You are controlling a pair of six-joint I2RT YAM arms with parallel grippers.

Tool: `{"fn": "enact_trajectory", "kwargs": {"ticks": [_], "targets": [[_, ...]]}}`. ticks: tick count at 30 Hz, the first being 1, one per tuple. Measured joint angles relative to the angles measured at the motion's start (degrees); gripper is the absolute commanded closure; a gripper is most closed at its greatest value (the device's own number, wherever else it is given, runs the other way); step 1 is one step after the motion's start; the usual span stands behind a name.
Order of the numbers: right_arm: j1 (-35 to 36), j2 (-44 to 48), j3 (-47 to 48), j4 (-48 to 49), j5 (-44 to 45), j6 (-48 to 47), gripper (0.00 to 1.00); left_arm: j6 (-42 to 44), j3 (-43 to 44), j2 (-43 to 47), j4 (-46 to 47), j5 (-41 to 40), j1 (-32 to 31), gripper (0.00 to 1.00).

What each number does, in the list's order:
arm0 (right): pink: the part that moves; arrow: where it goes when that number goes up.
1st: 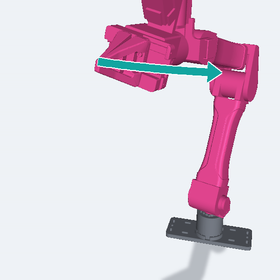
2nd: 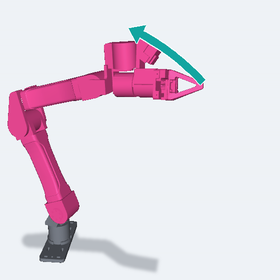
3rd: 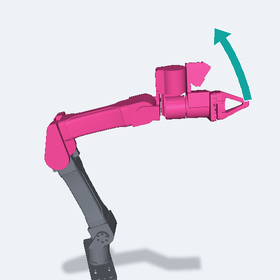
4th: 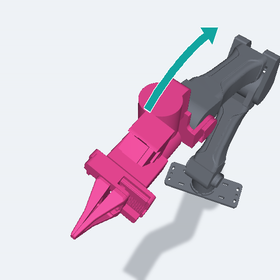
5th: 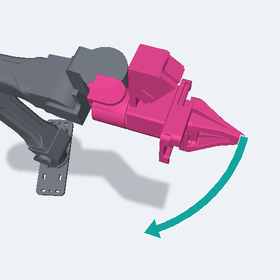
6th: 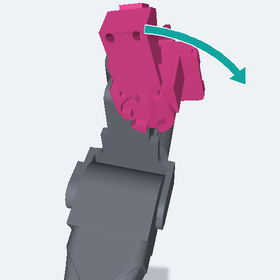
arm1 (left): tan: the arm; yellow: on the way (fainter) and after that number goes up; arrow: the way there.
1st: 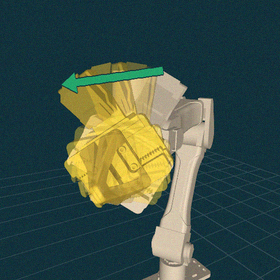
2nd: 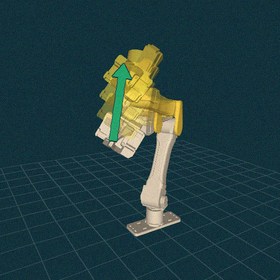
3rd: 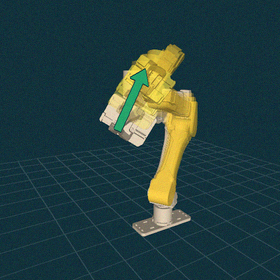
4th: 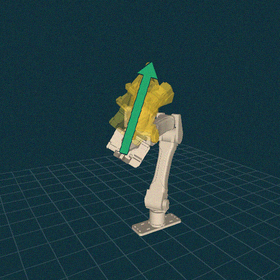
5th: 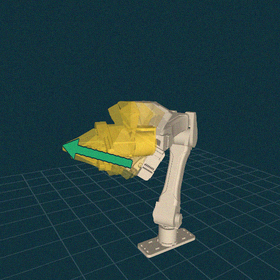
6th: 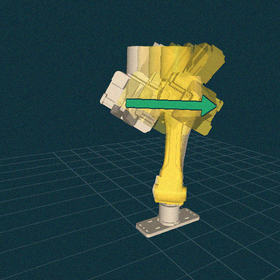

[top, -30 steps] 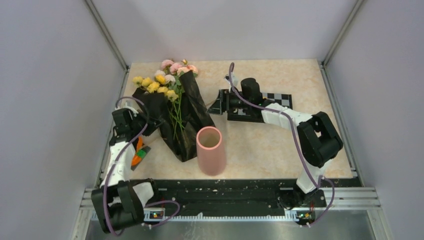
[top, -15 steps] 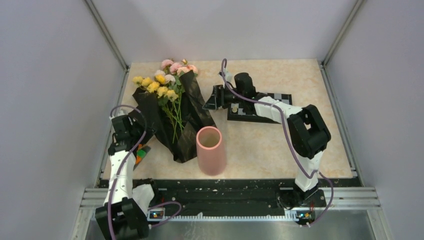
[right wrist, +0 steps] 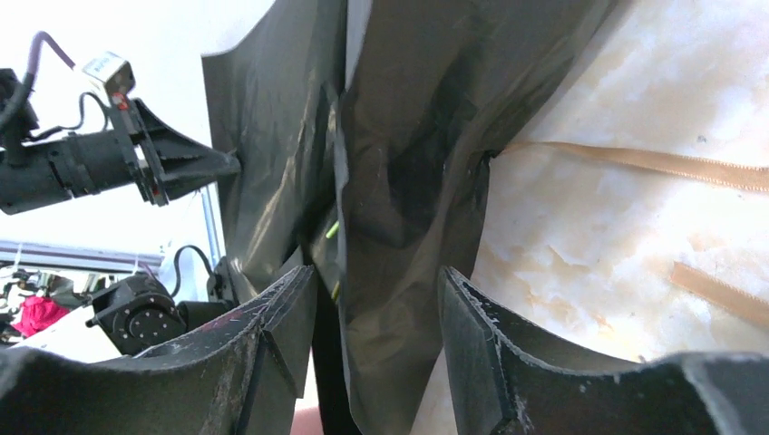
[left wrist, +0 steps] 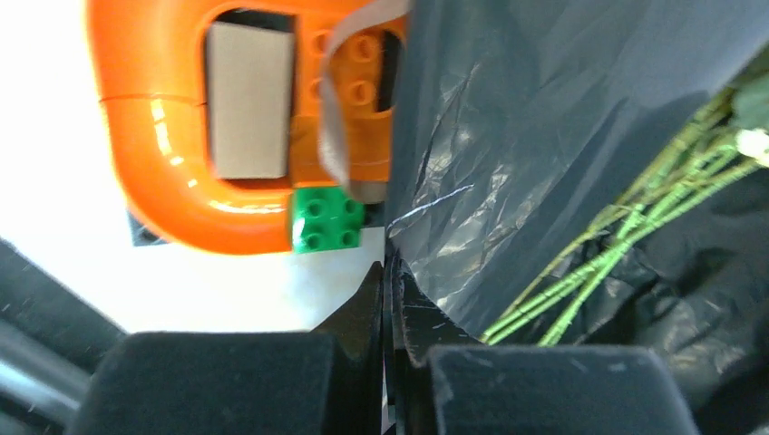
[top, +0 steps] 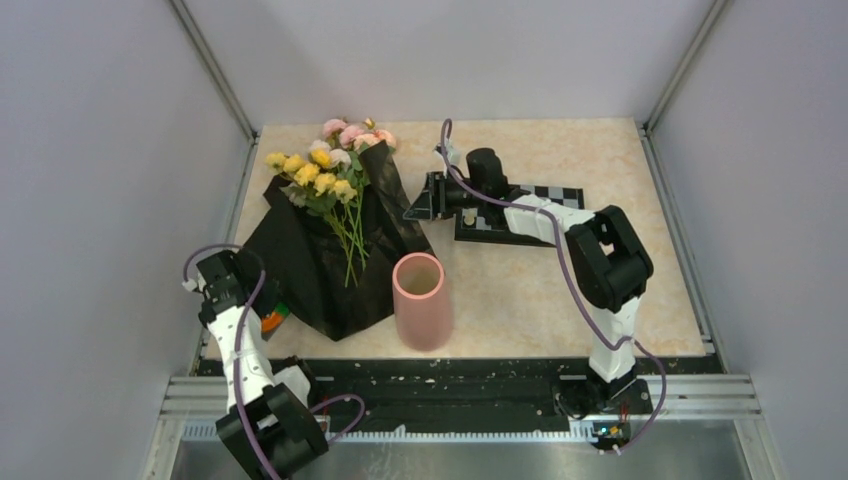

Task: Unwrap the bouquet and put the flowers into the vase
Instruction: Unfold the wrapping paper at the center of the board.

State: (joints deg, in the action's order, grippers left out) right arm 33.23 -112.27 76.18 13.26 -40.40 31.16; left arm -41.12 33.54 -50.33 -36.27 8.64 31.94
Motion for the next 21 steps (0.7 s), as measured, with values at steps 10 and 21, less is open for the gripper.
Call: {"fn": "enact_trajectory", "kwargs": {"ticks": [10,21], "targets": [[0.02,0.02,-0.83,3.58,-1.03,1.36,0.47,-6.64,-0.02,1.55,-10.4,-7.45,1.01,0.99],[0.04,4.11,-6.47,0.26,-0.09,-2.14,0.42,-7.04,6.19,8.04,-18.64,-12.96,1.03,0.42]]}}
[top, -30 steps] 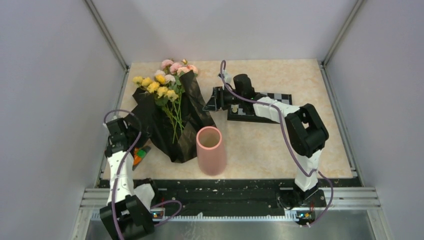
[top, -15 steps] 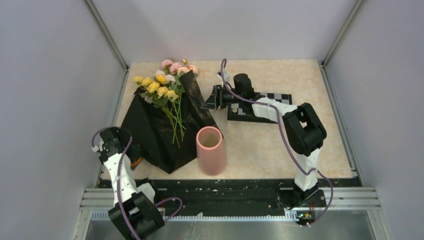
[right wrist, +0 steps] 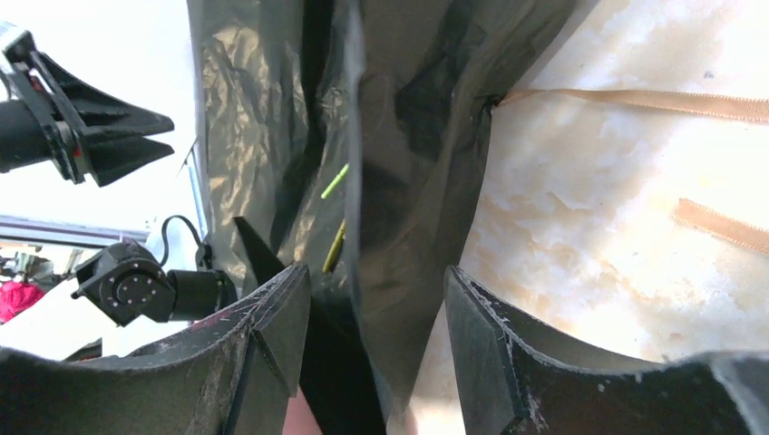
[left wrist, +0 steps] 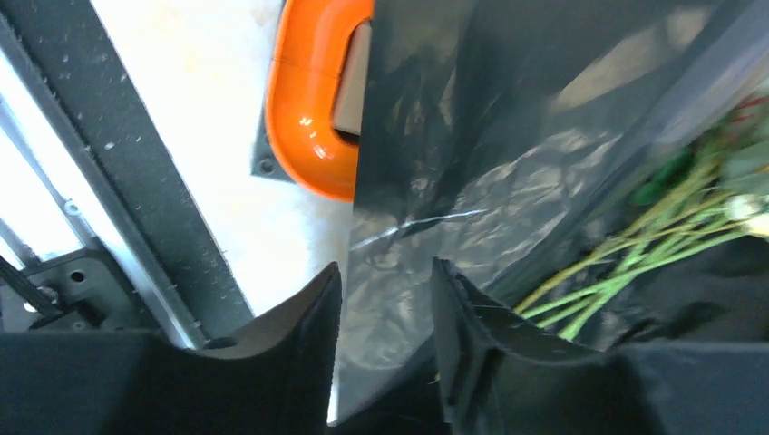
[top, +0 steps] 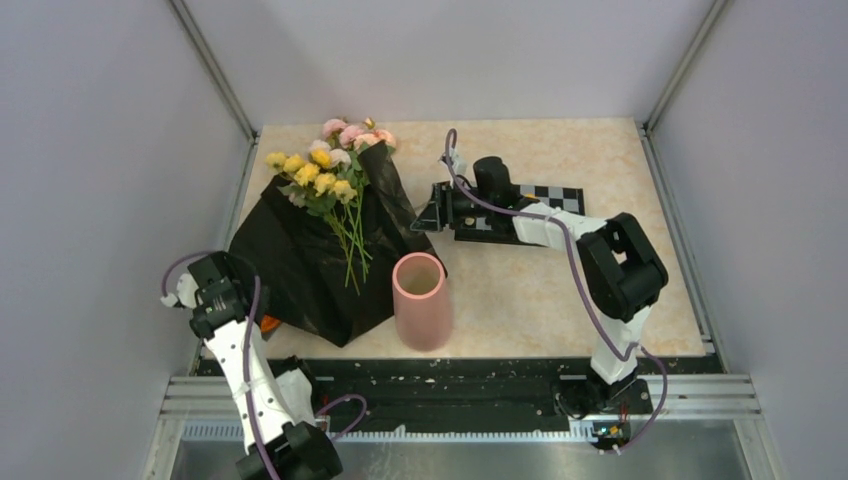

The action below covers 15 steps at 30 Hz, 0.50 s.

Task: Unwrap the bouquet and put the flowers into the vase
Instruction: Unfold the wrapping paper at the center of the board.

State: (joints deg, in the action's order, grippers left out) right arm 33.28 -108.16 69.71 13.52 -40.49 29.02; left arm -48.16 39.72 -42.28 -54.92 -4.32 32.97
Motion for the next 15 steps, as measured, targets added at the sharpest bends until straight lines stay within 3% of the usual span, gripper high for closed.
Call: {"fn": "enact_trajectory", "kwargs": {"ticks": [2,4,12,15], "targets": [[0.0,1.49,-0.46,-0.63,0.17,-0.61,0.41,1.88,3.02,0.81,-0.11,-0.28,0.0,0.3],[0.0,2.51,-0.46,-1.22,0.39,-1.22,0.4,3.61,6.01,1.7,-0.04,-0.55,0.0,0.24],[0.0,3.54,-0.46,-3.98,1.64,-2.86,0.39,13.97,14.4,0.28,2.69,0.2,-1.38,0.2],[0.0,3.54,-0.46,-4.83,1.97,-2.99,0.39,17.11,16.2,-4.74,4.66,0.42,-6.97,0.17]]}}
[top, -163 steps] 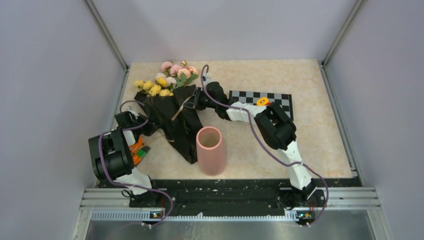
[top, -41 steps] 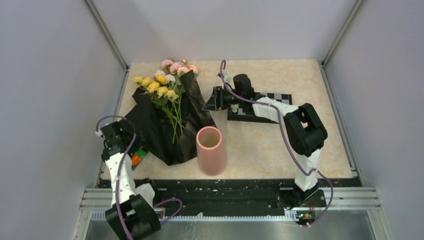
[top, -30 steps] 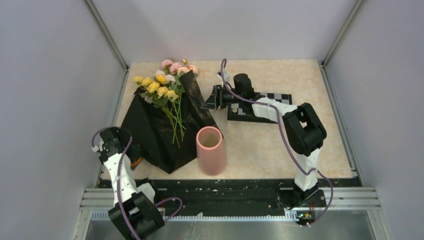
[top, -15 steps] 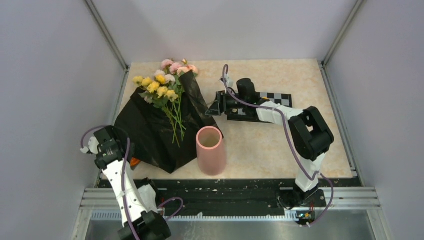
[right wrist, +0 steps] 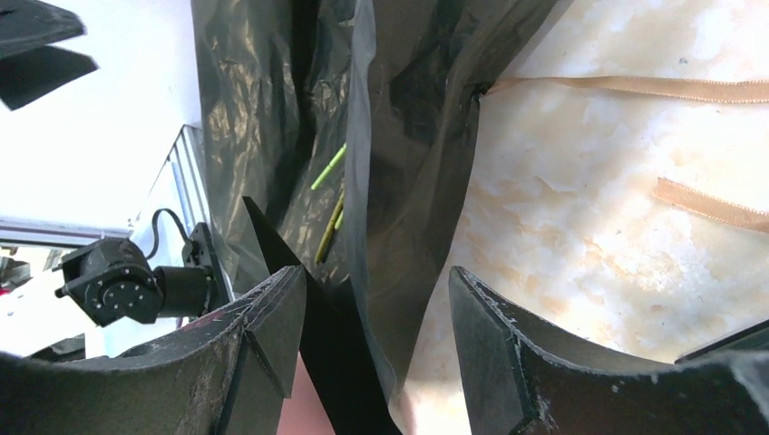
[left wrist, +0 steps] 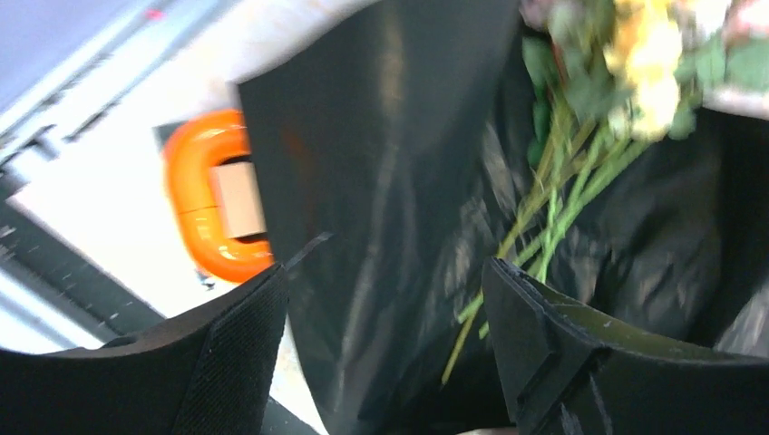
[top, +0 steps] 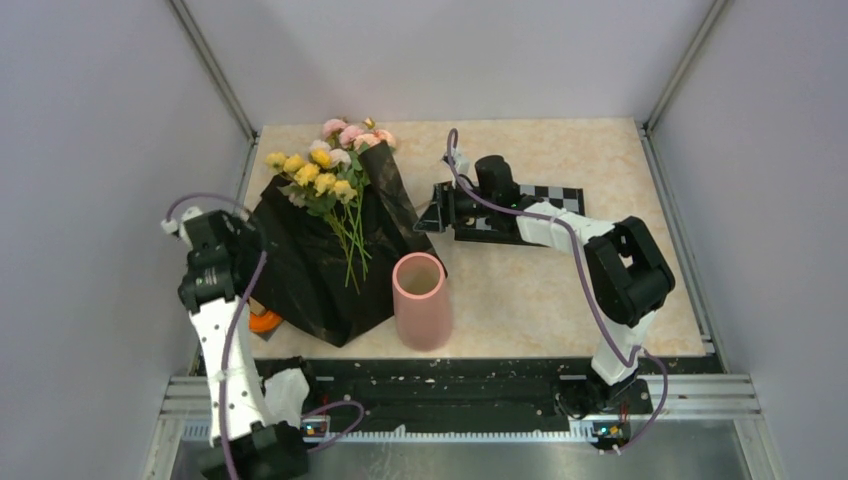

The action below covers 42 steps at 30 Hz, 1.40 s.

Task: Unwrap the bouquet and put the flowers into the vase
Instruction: Unfold the wrapping paper at the center of the board.

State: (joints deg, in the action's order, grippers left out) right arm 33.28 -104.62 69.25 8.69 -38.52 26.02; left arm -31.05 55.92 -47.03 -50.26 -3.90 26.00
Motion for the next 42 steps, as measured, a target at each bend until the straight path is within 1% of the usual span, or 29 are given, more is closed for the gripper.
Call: {"fn": "enact_trajectory", "kwargs": {"ticks": [4,7,10,13,16,21,22,27,31,36,42], "targets": [[0.0,0.0,0.0,-0.79,0.63,0.0,0.39,0.98,-1.33,-8.37,5.77,1.18,-13.86,0.17],[0.0,0.0,0.0,-1.51,1.07,-0.11,0.39,0.17,-4.09,-14.4,11.58,4.85,-20.61,0.19],[0.0,0.26,-0.28,-2.49,1.57,-0.52,0.38,-1.6,-6.14,-20.31,17.79,8.61,-23.96,0.23],[0.0,0.66,-0.39,-3.23,2.08,-0.79,0.38,-3.61,-8.41,-25.05,23.19,11.37,-24.63,0.25],[0.0,0.74,-0.39,-3.23,2.45,-0.96,0.38,-4.9,-10.25,-28.09,26.38,12.11,-24.61,0.25],[0.0,0.74,-0.39,-3.56,2.45,-0.85,0.38,-6.34,-10.64,-32.81,27.02,11.3,-24.59,0.23],[0.0,0.74,-0.39,-3.63,2.43,-0.74,0.38,-6.51,-10.71,-33.29,27.02,10.64,-24.59,0.21],[0.0,0.74,-0.39,-3.63,2.25,-0.2,0.38,-7.37,-12.61,-33.11,27.36,8.55,-23.82,0.07],[0.0,0.74,-0.39,-3.61,2.21,0.26,0.38,-8.04,-15.15,-31.43,27.58,6.86,-22.84,0.02],[0.0,0.74,-0.39,-3.61,1.92,0.83,0.38,-8.46,-16.59,-30.97,28.87,6.47,-21.14,0.01],[0.0,0.74,-0.39,-3.61,0.87,1.09,0.35,-8.57,-17.18,-30.82,30.56,7.19,-20.76,0.01]]}}
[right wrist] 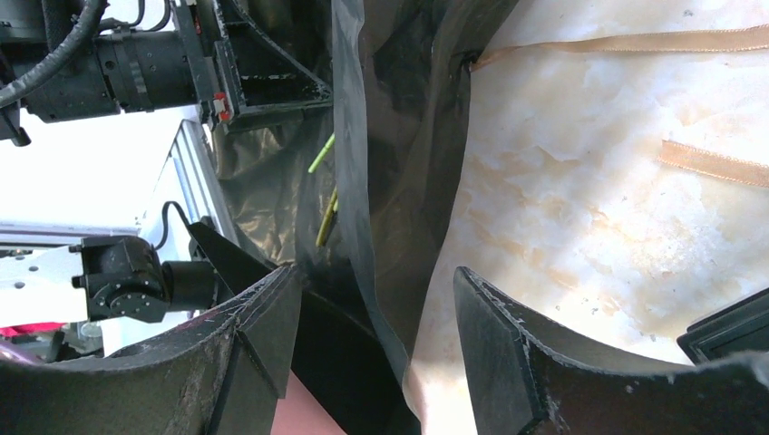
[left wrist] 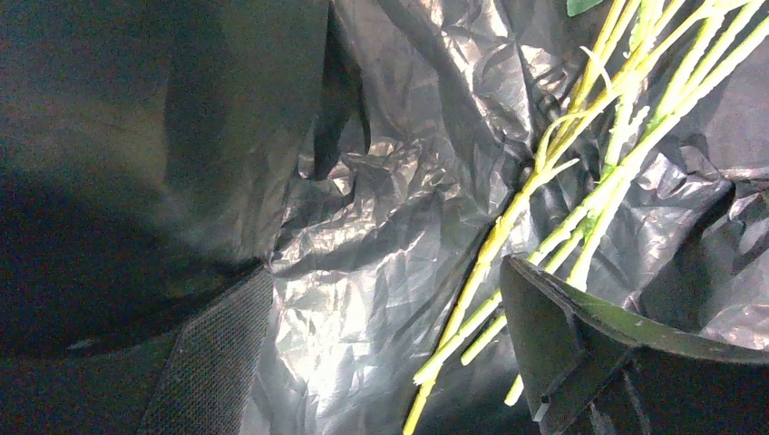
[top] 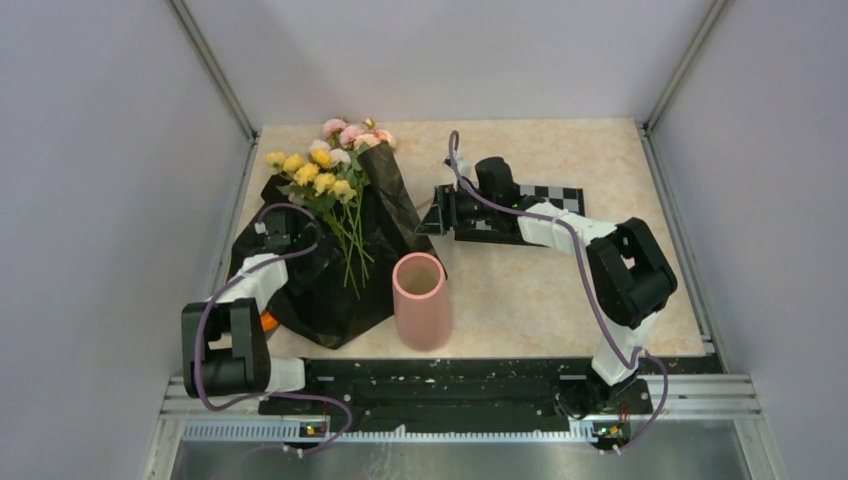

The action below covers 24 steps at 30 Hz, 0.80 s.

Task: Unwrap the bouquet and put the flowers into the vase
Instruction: Unfold the wrapping paper at the center of the board.

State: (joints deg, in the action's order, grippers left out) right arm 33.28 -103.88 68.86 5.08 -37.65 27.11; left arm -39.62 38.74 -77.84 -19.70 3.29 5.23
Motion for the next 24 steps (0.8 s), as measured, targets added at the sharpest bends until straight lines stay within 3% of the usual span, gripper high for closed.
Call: {"fn": "enact_trajectory", "kwargs": {"ticks": [8,19,24], "targets": [[0.0,0.0,0.02,0.0,-1.46,-0.09,0.33,0.79,0.81,0.0,-0.37,2.93,0.24,0.01],[0.11,-6.88,8.94,-2.29,-1.77,-2.1,0.33,7.13,14.86,-1.53,-5.44,9.38,0.24,0.01],[0.85,-10.67,13.55,-3.85,-2.25,-2.32,0.42,10.97,17.25,-1.55,-8.09,9.38,0.24,0.01]]}}
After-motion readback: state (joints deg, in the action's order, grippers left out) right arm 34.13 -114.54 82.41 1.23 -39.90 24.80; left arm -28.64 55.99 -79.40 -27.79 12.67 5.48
